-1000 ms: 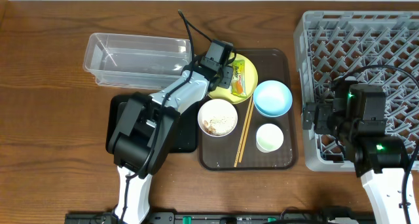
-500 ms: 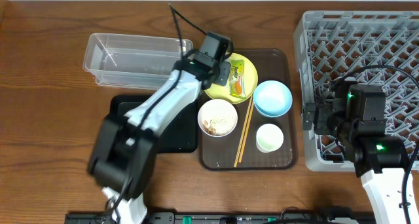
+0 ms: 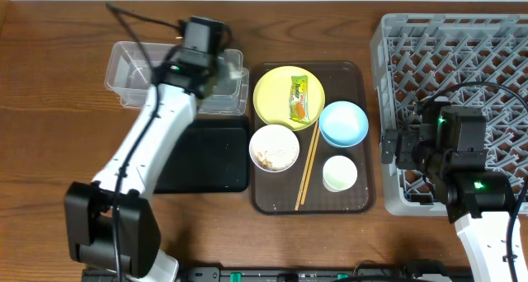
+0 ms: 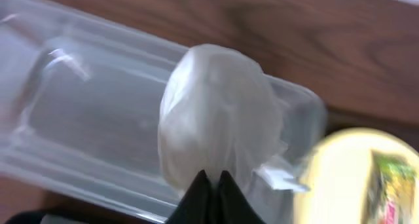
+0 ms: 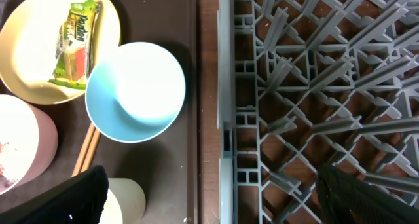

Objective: Sort waste into correct bins and load items into the dishwasher rack
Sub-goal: 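Carry the tissue with the left gripper and drop it into the clear bin, then reach the left gripper back to the plate and grasp the yellow snack wrapper, then move the wrapper with the left gripper and drop it into the clear bin, then reach the left gripper to the white rice bowl and grasp its rim, then carry the bowl over the black tray and tip the rice out with the left gripper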

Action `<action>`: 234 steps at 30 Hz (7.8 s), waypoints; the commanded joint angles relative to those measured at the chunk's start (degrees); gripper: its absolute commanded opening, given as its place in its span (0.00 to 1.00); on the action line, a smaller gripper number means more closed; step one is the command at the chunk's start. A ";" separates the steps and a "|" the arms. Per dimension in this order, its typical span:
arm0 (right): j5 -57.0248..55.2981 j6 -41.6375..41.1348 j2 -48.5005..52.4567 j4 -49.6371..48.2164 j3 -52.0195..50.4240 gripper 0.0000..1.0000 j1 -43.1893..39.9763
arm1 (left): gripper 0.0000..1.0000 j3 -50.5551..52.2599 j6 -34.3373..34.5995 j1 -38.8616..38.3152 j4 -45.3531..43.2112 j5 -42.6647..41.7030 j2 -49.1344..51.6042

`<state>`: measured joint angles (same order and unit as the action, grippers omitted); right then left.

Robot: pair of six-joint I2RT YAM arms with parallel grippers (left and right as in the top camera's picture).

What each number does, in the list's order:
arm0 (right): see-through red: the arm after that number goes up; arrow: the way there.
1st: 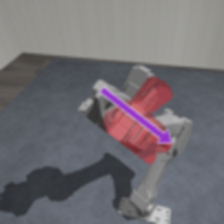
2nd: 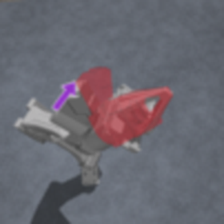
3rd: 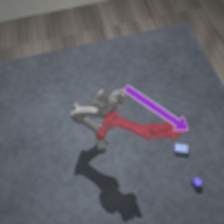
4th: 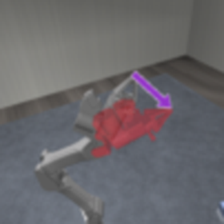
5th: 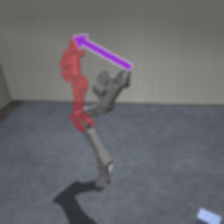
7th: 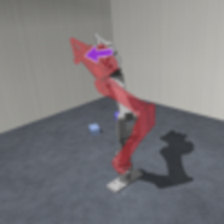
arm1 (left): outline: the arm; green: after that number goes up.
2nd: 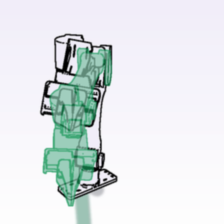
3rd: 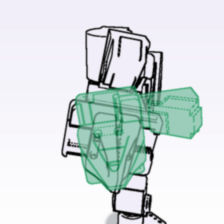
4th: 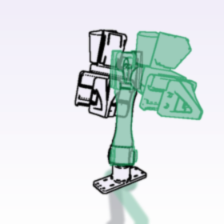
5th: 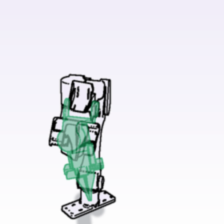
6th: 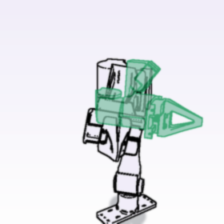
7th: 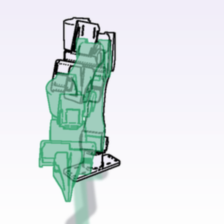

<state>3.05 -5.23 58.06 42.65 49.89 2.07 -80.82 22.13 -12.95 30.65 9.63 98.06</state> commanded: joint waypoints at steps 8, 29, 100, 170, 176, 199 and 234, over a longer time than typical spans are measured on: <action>0.44 0.13 0.09 -0.02 1.38 0.99 0.48 | 0.55 0.24 3.21 1.20 0.17 -5.77 0.52; 0.44 0.11 0.09 0.07 1.38 0.99 0.48 | 0.63 0.46 -7.06 -18.29 -9.99 -13.75 14.34; 0.44 0.13 0.09 0.42 1.38 0.99 0.48 | 0.38 0.61 0.20 -19.58 11.50 -17.44 0.44; 0.39 0.15 0.09 0.63 1.38 0.99 0.48 | 0.06 20.11 -20.74 13.27 16.98 -69.59 -4.83; 0.39 0.13 0.09 0.63 1.38 0.99 0.48 | 0.06 25.64 -23.02 22.38 16.33 -79.32 -3.30; 0.39 0.15 0.09 0.66 1.38 0.99 0.48 | 0.06 27.45 -13.38 30.40 16.11 -99.73 1.09; 0.17 0.15 0.09 1.01 1.38 0.99 0.48 | 0.06 27.45 -8.20 30.40 1.38 -98.77 1.07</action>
<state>3.05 -5.23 58.13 43.53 49.89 2.07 -53.21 18.92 17.26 32.27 -88.27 98.91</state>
